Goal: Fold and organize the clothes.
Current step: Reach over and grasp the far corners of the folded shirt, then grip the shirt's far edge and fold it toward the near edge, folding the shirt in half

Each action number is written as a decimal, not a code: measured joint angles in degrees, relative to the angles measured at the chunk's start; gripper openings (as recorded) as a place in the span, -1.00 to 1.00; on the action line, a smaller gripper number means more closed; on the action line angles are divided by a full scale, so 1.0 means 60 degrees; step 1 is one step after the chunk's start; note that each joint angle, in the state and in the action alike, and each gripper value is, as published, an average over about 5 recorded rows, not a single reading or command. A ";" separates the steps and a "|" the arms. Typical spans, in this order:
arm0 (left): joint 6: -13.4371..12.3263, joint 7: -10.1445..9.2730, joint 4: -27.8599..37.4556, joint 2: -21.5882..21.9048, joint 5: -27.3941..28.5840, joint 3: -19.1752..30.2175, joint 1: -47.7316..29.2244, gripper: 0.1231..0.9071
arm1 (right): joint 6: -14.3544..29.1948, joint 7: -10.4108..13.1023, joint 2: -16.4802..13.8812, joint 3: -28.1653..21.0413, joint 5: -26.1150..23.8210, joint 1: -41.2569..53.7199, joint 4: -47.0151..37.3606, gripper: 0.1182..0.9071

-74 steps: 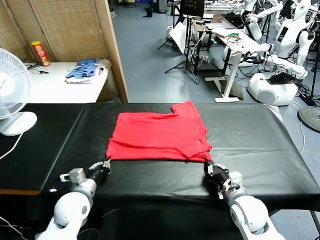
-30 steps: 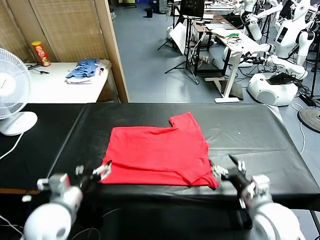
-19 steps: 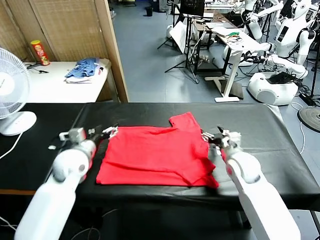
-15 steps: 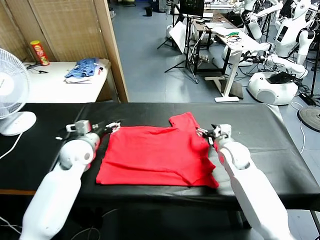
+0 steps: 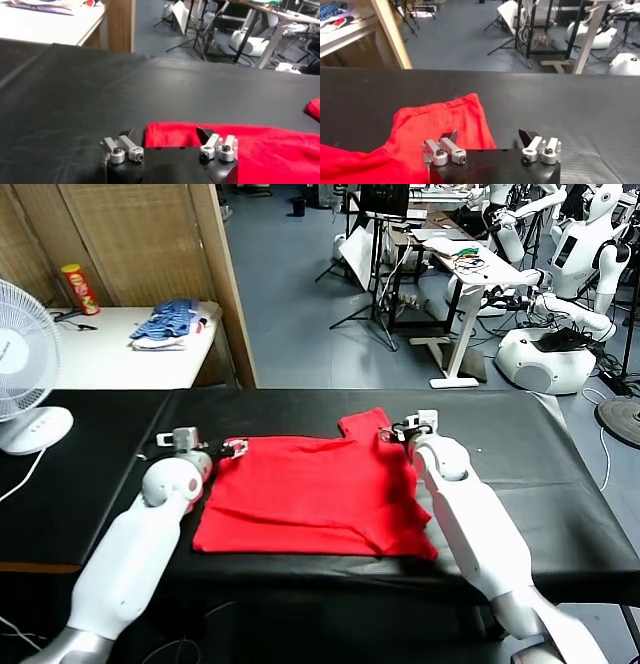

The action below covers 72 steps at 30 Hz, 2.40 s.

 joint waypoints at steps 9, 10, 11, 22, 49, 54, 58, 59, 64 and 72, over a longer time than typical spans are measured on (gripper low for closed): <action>-0.0171 0.0197 0.0493 -0.0059 0.0120 0.0091 -0.0147 -0.78 | 0.0354 -0.0248 0.0093 0.0076 -0.0056 -0.0071 -0.0161 -0.96; -0.0176 0.0206 0.0481 -0.0065 0.0104 0.0090 -0.0135 -0.85 | 0.0455 -0.0290 0.0088 0.0099 -0.0074 -0.0096 -0.0136 -0.99; -0.0177 0.0209 0.0453 -0.0066 0.0076 0.0079 -0.0116 -0.92 | 0.0564 -0.0333 0.0077 0.0127 -0.0098 -0.0124 -0.0100 -0.99; -0.0299 -0.0124 -0.0936 0.0191 0.0419 -0.0430 0.0529 -0.99 | 0.1693 -0.1070 -0.0515 0.0529 -0.0606 -0.1095 0.1538 -0.99; -0.0177 -0.0103 -0.6527 0.0954 0.2009 -0.2407 0.5571 -0.99 | -0.0292 -0.0119 -0.2604 0.1603 -0.0179 -0.6062 0.7492 -0.99; -0.0230 0.0008 -0.6606 0.0890 0.2580 -0.2418 0.6194 -0.99 | -0.0438 -0.0294 -0.2611 0.1659 -0.0269 -0.6512 0.7751 -0.90; -0.0125 0.0072 -0.6711 0.0823 0.2764 -0.2387 0.6529 -0.95 | -0.0492 -0.0361 -0.2660 0.1917 -0.0133 -0.6873 0.8036 -0.43; -0.0099 0.0085 -0.6754 0.0811 0.2785 -0.2393 0.6603 -0.91 | -0.0504 -0.0353 -0.2690 0.2013 -0.0042 -0.6971 0.8124 -0.26; -0.0041 0.0105 -0.7032 0.0837 0.2686 -0.2504 0.6883 -0.29 | -0.0316 -0.0221 -0.2799 0.2650 0.0536 -0.7290 0.8503 0.40; -0.0226 -0.0112 -0.6823 0.0680 0.1359 -0.2679 0.6261 0.64 | 0.0386 0.0124 -0.2223 0.2829 0.0192 -0.6617 0.7982 0.72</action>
